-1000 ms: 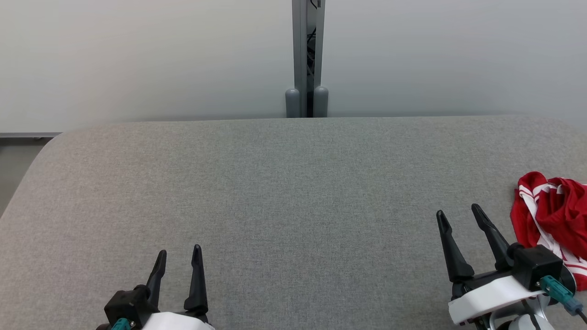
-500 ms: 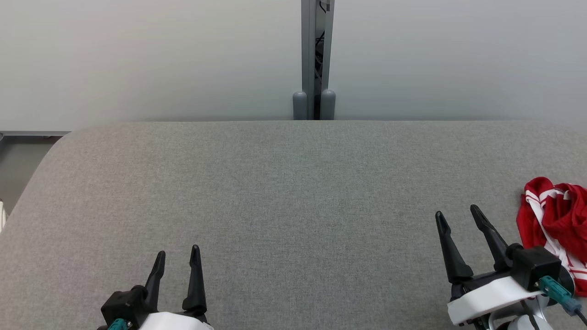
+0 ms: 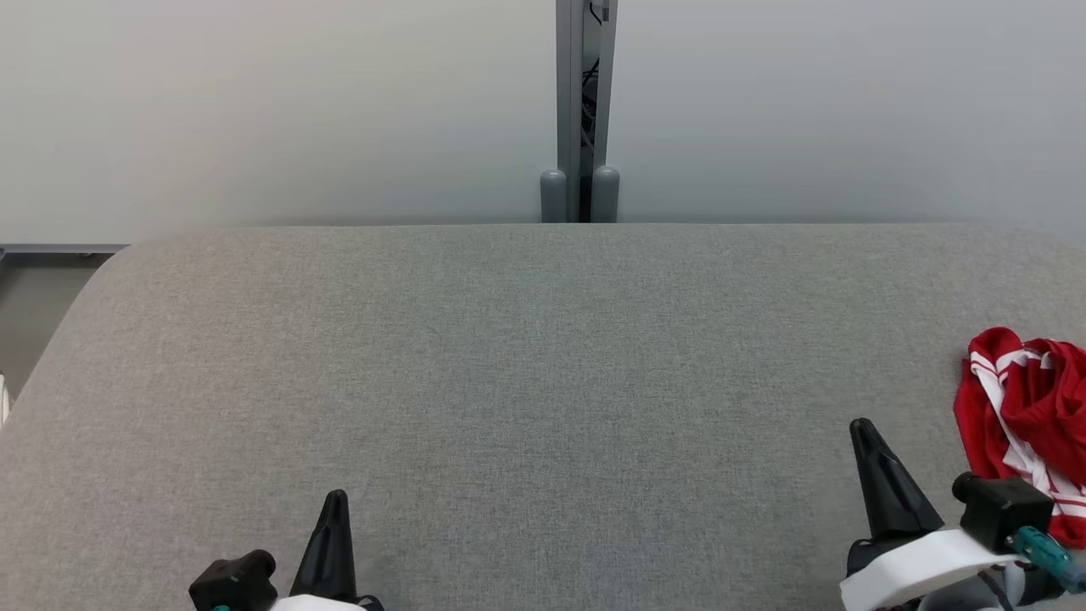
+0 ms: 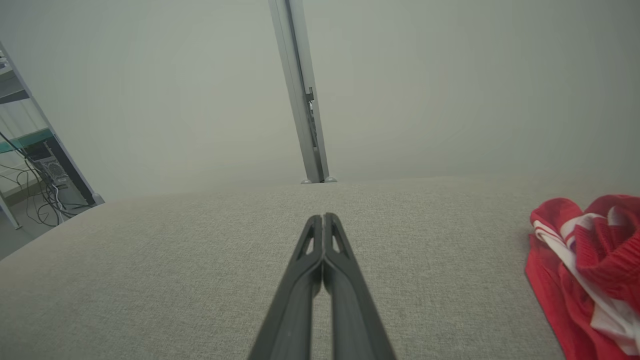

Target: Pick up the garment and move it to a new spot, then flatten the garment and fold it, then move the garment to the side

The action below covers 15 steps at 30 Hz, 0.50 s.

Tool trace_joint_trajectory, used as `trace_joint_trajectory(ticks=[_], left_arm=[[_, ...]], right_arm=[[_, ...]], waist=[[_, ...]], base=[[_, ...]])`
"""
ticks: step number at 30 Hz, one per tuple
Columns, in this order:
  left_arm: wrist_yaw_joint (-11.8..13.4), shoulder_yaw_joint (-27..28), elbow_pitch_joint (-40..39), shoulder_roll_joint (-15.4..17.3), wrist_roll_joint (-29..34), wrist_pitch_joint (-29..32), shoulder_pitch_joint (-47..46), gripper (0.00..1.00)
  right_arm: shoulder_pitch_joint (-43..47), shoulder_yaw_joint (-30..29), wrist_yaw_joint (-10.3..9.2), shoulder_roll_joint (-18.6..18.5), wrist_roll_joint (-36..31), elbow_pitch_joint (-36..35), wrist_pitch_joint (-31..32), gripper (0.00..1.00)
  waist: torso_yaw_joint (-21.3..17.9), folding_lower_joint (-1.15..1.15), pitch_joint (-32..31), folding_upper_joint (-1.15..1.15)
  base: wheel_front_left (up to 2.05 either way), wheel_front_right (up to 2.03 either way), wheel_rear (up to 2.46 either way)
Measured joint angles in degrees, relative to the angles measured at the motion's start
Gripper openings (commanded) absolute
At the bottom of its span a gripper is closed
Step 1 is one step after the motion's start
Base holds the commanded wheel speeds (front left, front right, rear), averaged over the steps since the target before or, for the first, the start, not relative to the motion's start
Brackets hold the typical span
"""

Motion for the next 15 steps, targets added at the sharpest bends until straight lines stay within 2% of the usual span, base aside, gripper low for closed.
trace_joint_trajectory(ticks=[15], left_arm=[[-2.6,-2.4,2.5,0.0,-14.5,1.0,-4.7,0.00]], right_arm=[[0.0,-7.8,-0.01,0.5,14.7,-0.5,6.8,0.00]], waist=[[-0.7,0.00,0.2,0.00]], base=[[0.00,0.00,0.00]])
